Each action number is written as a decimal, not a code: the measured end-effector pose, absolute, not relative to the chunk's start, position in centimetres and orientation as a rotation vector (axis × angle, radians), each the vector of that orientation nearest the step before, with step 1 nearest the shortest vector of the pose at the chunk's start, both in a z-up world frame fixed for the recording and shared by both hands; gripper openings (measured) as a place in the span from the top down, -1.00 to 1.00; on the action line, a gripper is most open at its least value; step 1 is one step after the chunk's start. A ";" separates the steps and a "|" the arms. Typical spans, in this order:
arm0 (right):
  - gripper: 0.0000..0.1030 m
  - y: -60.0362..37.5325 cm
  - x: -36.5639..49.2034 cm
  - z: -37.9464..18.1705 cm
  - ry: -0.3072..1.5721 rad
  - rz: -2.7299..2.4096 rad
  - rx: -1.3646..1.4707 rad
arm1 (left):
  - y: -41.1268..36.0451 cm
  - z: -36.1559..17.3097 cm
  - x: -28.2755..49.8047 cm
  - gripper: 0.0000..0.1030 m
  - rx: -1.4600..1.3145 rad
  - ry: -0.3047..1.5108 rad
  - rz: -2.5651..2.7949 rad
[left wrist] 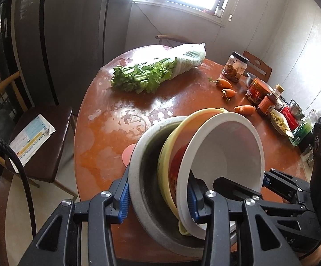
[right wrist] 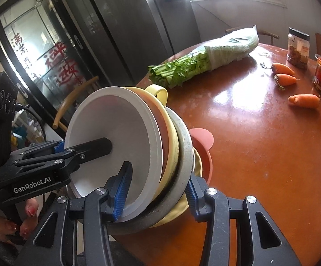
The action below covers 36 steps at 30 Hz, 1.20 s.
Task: Organize plates and bowls
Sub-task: 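Carry the nested bowls with the left tool over the pink plate stack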
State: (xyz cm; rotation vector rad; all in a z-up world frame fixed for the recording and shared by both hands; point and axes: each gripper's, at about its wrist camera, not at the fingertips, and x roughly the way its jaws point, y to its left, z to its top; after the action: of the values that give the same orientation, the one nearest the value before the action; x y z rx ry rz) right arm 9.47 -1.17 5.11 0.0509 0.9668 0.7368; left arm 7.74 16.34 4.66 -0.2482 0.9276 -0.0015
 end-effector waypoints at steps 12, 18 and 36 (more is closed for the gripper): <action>0.08 -0.2 10.2 4.3 0.998 0.717 0.009 | 16.4 3.7 8.4 0.16 -0.248 0.953 -0.002; 0.08 0.1 10.6 4.1 1.001 0.708 -0.006 | 16.5 3.5 8.6 0.16 -0.249 0.962 -0.001; 0.00 0.8 10.8 3.9 0.988 0.686 -0.054 | 16.3 2.7 9.4 0.15 -0.250 0.980 0.001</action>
State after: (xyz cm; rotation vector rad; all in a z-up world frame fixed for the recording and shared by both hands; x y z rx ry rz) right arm 10.81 0.78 3.94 -0.0544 0.9885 0.6859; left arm 9.40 16.33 2.75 -0.2500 0.9799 0.0013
